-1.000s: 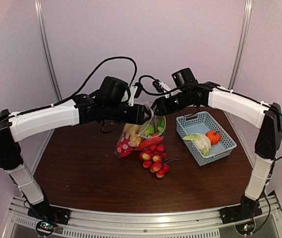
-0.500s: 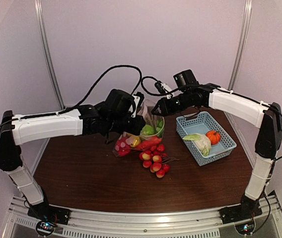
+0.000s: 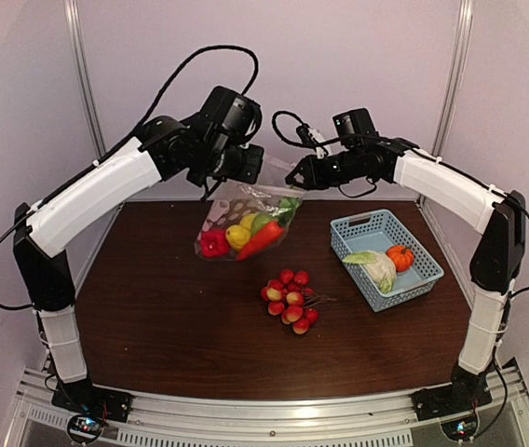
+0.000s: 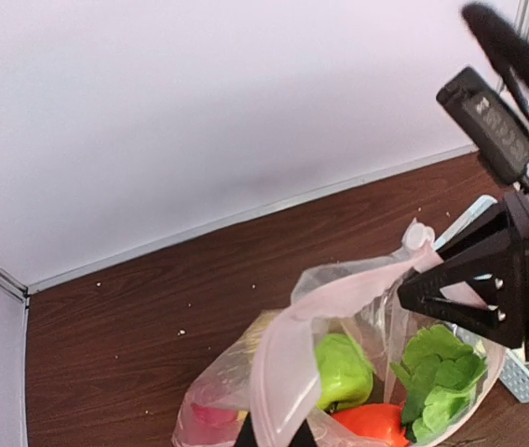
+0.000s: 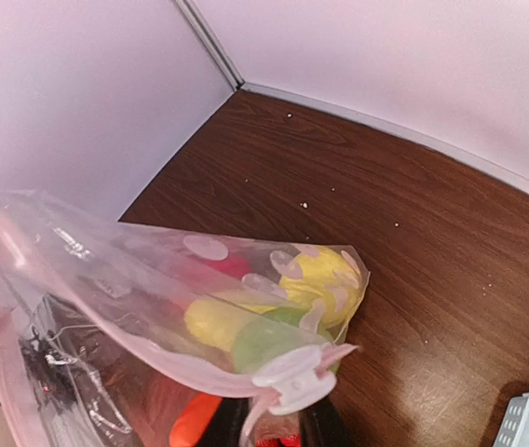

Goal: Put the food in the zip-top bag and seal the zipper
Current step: Adjust the zipper food storage bag at the center of the board, then pick up the fake fruit at the center of the board.

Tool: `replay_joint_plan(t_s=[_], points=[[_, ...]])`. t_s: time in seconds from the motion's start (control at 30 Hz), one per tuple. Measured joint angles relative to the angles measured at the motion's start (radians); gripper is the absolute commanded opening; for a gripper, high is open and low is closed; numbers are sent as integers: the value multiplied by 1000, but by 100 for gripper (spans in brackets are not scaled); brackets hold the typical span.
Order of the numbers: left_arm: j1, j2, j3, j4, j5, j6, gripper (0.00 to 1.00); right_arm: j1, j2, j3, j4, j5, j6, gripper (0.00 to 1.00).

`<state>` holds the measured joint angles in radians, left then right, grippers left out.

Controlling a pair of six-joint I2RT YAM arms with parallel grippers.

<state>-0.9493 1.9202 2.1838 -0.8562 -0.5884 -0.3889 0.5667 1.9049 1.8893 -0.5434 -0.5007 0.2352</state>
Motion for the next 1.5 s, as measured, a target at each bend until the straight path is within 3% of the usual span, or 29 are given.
replay_joint_plan(t_s=[0.2, 0.33, 0.53, 0.73, 0.87, 1.1, 1.37, 1.43, 1.5], points=[[1, 5, -192, -27, 79, -30, 0, -4, -3, -32, -7, -80, -36, 62], [1, 16, -302, -10, 151, -42, 0, -33, -58, -91, -47, -130, -111, 70], [1, -5, -352, 59, 262, -48, 0, -61, -258, -207, -86, -142, -316, 67], [2, -88, -393, 129, 354, -48, 0, -57, -454, -600, 2, -212, -544, 67], [16, -114, -416, 155, 370, -57, 0, -56, -354, -701, -2, -212, -605, 60], [80, -156, -534, 193, 397, -85, 0, -56, -201, -700, -69, -186, -652, 59], [93, -188, -542, 214, 415, -93, 0, -48, -98, -697, -112, -179, -679, 57], [93, -193, -542, 214, 419, -93, 0, -44, -87, -697, -123, -182, -682, 50], [93, -193, -543, 217, 421, -93, 0, -40, -85, -697, -129, -185, -685, 35]])
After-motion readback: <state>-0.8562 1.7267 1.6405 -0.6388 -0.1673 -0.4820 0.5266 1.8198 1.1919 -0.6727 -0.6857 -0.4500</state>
